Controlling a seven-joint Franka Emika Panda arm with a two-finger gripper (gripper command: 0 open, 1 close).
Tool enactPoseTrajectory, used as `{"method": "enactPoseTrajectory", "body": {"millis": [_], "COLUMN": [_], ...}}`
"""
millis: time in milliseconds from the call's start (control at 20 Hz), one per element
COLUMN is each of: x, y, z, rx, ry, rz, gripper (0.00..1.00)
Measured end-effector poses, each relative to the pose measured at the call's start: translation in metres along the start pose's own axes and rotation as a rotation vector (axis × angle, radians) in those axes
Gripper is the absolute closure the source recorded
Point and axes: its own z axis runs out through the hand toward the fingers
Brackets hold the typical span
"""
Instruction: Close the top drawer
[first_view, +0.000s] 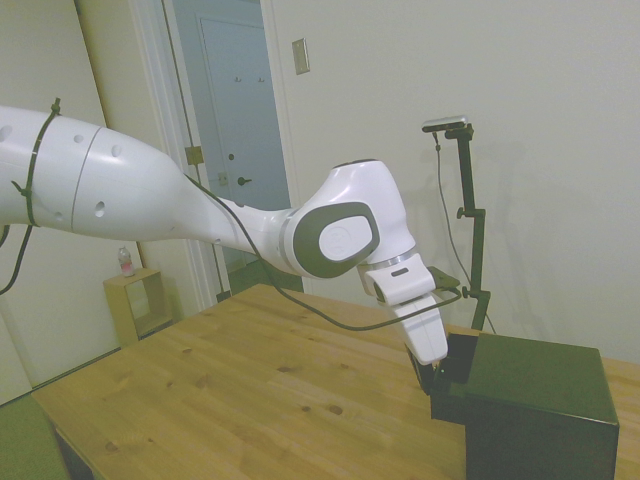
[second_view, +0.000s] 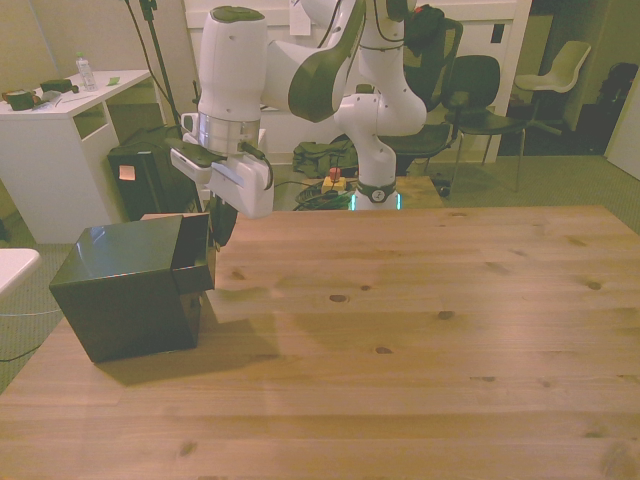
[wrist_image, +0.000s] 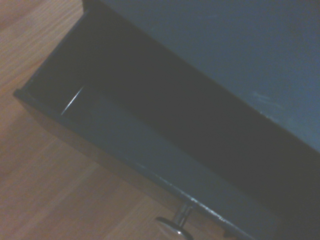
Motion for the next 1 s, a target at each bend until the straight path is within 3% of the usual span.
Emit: {"method": "enactPoseTrajectory", "body": {"millis": [1000], "x": [0.035], "y": [-0.003], "z": [0.005], "rx": [-0.004], "ry": [0.001], "rz": [0.029], "gripper": [1.0]}}
